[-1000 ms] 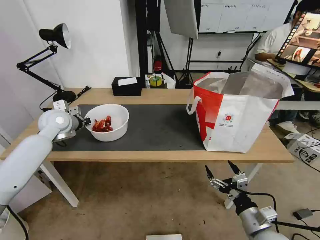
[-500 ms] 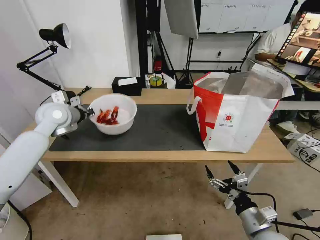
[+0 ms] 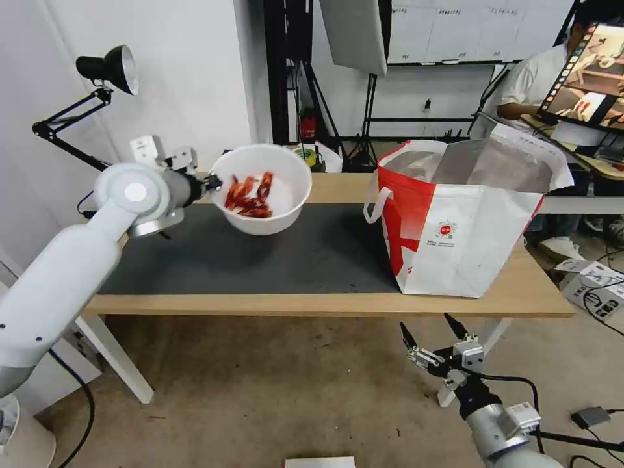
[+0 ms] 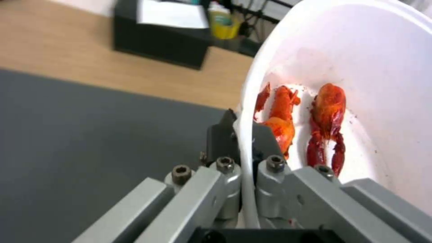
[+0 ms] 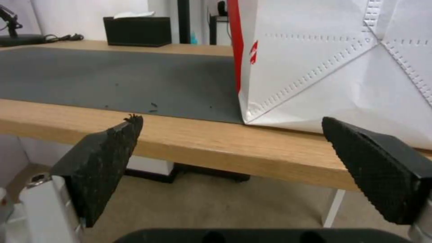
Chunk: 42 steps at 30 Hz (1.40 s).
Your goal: Pick up the trash from the table and place it into the takeout bag.
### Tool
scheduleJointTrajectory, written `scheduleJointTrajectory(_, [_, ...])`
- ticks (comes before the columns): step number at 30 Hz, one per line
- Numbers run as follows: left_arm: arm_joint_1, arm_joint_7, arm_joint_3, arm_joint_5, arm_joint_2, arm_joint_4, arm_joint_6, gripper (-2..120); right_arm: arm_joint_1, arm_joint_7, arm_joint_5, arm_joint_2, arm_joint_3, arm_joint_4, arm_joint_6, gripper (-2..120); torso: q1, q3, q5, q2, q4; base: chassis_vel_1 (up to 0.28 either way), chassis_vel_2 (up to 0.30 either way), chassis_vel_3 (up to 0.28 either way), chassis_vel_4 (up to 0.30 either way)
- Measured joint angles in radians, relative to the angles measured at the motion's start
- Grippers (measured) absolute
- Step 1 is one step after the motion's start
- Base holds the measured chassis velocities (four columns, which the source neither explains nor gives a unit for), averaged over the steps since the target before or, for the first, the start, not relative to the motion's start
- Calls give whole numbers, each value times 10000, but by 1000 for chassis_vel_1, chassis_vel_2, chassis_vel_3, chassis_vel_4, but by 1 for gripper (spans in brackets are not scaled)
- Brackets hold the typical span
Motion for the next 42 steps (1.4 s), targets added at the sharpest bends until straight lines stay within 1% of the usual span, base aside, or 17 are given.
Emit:
scheduleJointTrajectory(2, [-209,-68,133,-39,-163,47,-12,0,0,0,0,0,0,0,0,100,0,0,0,0,-1,0,0,0,0])
scheduleJointTrajectory(5, [-954,-265,575,-180,-736,249,-70,0,0,0,0,0,0,0,0,100,1,0,0,0,-1,0,0,0,0])
scheduleJointTrajectory(6, [-954,-265,575,-180,-736,249,-70,0,0,0,0,0,0,0,0,100,1,0,0,0,-1,0,0,0,0])
scheduleJointTrajectory(9, [-1638,-329,900,-273,-1298,480,-131,0,0,0,0,0,0,0,0,100,1,0,0,0,-1,0,0,0,0])
scheduleJointTrajectory(10, [-1638,-329,900,-273,-1298,480,-131,0,0,0,0,0,0,0,0,100,1,0,0,0,-1,0,0,0,0])
scheduleJointTrajectory(13, [-2249,-366,1094,-296,-1944,868,-168,0,0,0,0,0,-1,0,0,100,0,0,0,0,0,0,0,0,0])
scheduleJointTrajectory(14, [-2249,-366,1094,-296,-1944,868,-168,0,0,0,0,0,-1,0,0,100,0,0,0,0,0,0,0,0,0])
scheduleJointTrajectory(17, [-2927,-387,1298,-296,-2667,1407,-178,0,0,0,0,0,0,0,0,100,1,0,1,-1,-1,0,0,0,0])
scheduleJointTrajectory(18, [-2927,-387,1298,-296,-2667,1407,-178,0,0,0,0,0,0,0,0,100,1,0,1,-1,-1,0,0,0,0])
scheduleJointTrajectory(21, [-3407,-416,1546,-267,-3271,1788,-213,0,0,0,0,0,0,0,0,100,1,0,2,-1,-1,0,0,0,0])
scheduleJointTrajectory(22, [-3407,-416,1546,-267,-3271,1788,-213,0,0,0,0,0,0,0,0,100,1,0,2,-1,-1,0,0,0,0])
scheduleJointTrajectory(24, [-3636,-424,1695,-158,-3680,2013,-288,0,0,0,0,0,0,0,0,100,1,0,1,-1,-2,0,0,0,0])
scheduleJointTrajectory(25, [-3636,-424,1695,-158,-3680,2013,-288,0,0,0,0,0,0,0,0,100,1,0,1,-1,-2,0,0,0,0])
scheduleJointTrajectory(27, [-3788,-418,1845,-6,-4080,2250,-356,0,1,0,0,0,0,0,0,100,1,0,0,0,-1,0,0,0,0])
scheduleJointTrajectory(29, [-3811,-415,1872,19,-4163,2304,-362,0,0,0,0,0,0,0,0,100,0,0,0,-1,-1,0,0,0,0])
scheduleJointTrajectory(31, [-3877,-410,1985,186,-4509,2525,-384,0,0,0,0,0,0,0,0,100,1,0,0,0,0,0,0,0,0])
scheduleJointTrajectory(42, [-3815,-463,2482,1004,-5584,3419,-766,0,0,0,0,0,0,0,0,100,1,0,0,0,1,0,0,0,0])
